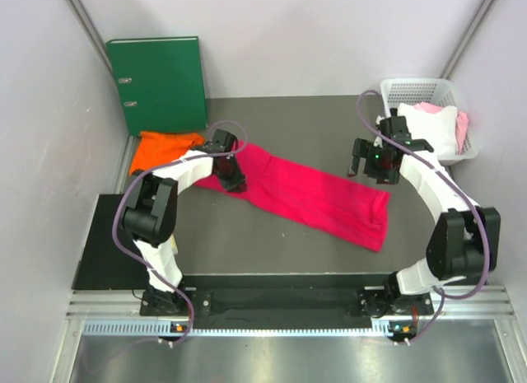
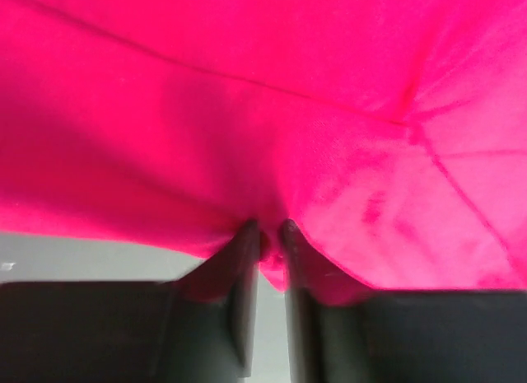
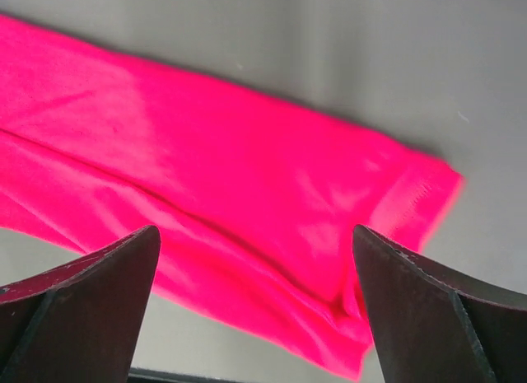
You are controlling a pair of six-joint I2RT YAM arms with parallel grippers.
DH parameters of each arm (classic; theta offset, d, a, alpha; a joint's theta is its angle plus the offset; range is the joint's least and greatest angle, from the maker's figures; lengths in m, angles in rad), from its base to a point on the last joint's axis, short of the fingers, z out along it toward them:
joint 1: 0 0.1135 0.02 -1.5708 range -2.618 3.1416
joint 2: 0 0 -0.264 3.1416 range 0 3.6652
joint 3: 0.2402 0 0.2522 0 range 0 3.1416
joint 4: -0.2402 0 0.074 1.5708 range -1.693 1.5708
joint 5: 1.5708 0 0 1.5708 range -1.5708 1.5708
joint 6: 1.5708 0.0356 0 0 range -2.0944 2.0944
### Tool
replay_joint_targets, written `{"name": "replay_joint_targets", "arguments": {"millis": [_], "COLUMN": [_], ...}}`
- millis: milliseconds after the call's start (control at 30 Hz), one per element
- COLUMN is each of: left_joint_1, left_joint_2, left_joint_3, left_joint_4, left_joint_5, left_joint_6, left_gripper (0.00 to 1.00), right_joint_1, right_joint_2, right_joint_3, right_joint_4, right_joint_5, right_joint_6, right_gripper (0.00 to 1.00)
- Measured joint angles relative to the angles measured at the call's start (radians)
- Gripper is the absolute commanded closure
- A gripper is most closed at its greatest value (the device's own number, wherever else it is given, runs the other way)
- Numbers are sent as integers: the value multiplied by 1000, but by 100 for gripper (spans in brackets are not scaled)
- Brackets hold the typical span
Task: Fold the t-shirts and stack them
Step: Rotate the tshirt 90 degrees
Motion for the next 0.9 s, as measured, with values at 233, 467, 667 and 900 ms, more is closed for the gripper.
{"name": "replay_joint_targets", "arguments": {"millis": [233,467,667,900], "left_joint_1": [-13,-19,-18,-23], "left_joint_2": [50,-25,-133,-203], "left_joint_3": [0,-81,-197,-260], "left_joint_4": [11,-7,-55,-52], "left_joint_5": [-20,-87,-135,-135], "left_joint_6": [-30,-52,-81,-81], "left_gripper": [100,100,100,50], "right_joint_1": [68,158,212,285], "right_joint_2": [193,351,477,642], "right_joint_3": [138,302,344,416], "right_joint_4": [77,136,202,264], "right_joint_5": [-37,-88,-160,-266], "right_joint_6": [-8,-51,-63,-57], "right_gripper": [0,0,0,0]}}
